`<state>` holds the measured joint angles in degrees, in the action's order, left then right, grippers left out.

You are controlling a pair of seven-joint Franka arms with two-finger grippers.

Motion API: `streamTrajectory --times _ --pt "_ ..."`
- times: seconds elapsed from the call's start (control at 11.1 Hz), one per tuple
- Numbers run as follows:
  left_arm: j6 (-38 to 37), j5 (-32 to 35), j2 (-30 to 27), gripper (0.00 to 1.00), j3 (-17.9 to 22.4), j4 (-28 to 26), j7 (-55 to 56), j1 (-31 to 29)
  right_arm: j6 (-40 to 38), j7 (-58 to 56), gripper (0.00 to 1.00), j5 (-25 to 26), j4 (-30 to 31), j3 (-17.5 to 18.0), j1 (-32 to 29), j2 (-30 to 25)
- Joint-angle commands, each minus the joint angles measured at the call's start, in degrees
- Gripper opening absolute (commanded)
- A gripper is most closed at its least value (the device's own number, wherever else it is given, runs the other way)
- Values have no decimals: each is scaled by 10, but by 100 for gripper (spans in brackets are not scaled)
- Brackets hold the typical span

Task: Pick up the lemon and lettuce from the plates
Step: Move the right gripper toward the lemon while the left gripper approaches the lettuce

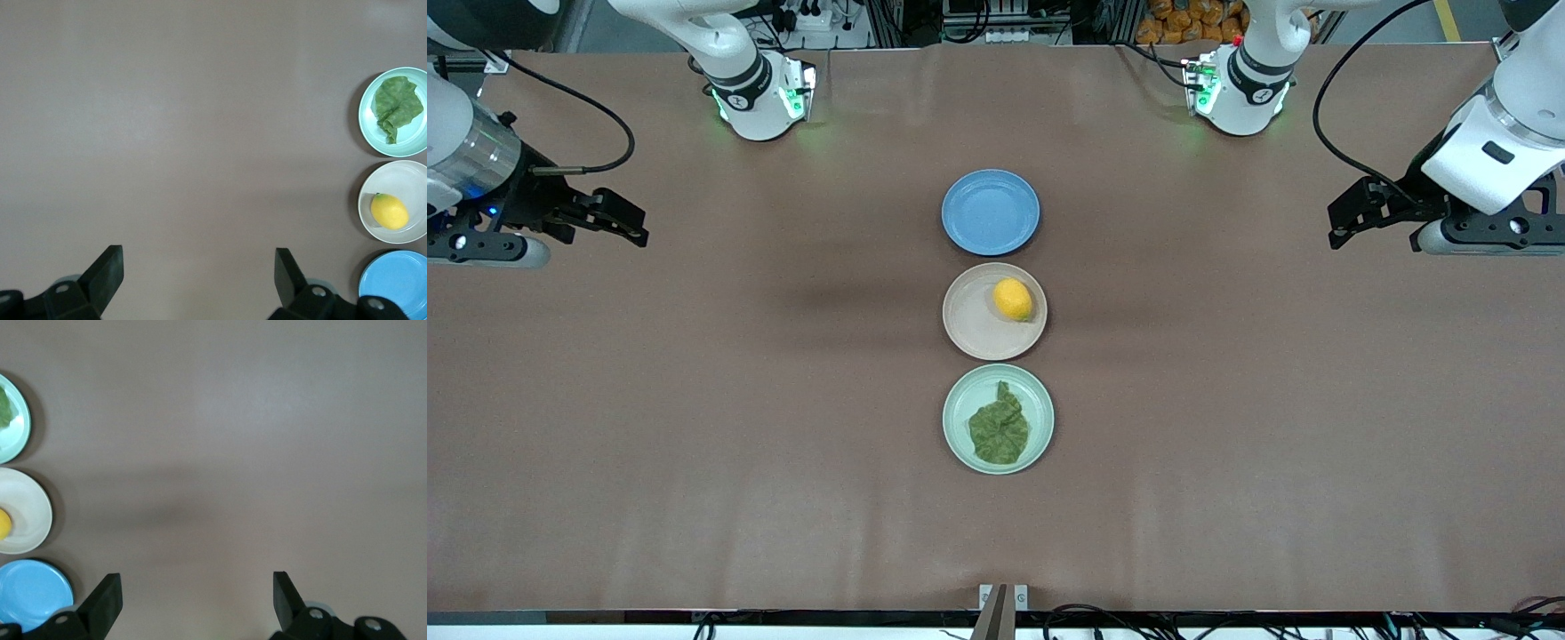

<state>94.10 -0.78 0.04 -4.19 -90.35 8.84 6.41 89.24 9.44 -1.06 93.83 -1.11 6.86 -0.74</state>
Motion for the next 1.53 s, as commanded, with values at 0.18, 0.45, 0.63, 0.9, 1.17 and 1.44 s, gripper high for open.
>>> streamTrajectory --times 0.18,0.45,0.63,0.9,1.17,1.44 --pt "-13 -16 1 100 2 11 -29 1 -1 0 100 -3 14 7 8 11" --pt "-13 -11 4 100 -1 8 -25 7 86 97 100 -2 71 63 30 27" --pt "-13 -17 22 100 -4 2 -13 8 131 153 100 -2 98 73 61 42" --pt "11 -49 84 100 -12 4 28 35 230 219 100 -3 162 111 76 48" --pt "92 -43 174 100 -11 7 140 100 343 368 100 -2 182 176 84 101" --pt "198 -42 252 100 -9 13 222 139 439 476 100 4 182 177 139 158"
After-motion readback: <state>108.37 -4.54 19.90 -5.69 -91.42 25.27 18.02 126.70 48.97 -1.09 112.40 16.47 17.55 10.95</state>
